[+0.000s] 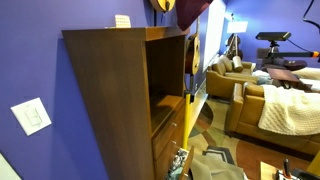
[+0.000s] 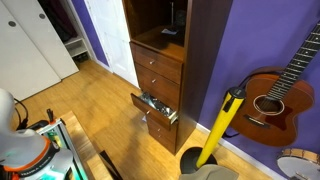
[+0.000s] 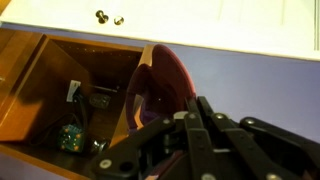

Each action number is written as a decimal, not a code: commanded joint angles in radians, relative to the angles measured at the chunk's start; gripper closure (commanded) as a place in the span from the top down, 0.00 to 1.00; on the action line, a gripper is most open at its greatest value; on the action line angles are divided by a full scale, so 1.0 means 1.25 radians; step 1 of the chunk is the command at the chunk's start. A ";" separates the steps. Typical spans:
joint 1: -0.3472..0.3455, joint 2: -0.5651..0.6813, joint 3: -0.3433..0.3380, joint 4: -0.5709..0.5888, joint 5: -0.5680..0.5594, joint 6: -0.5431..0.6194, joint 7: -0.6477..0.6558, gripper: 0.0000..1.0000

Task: Remove the cap from on top of the cabinet and put it in the top shelf

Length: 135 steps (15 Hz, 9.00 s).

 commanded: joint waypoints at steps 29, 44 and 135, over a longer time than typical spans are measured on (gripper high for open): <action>-0.086 -0.089 0.184 -0.541 -0.073 0.153 -0.410 0.02; -0.054 -0.047 0.177 -0.572 -0.028 0.293 -0.412 0.02; 0.081 -0.079 0.130 -0.302 -0.652 0.197 -0.604 1.00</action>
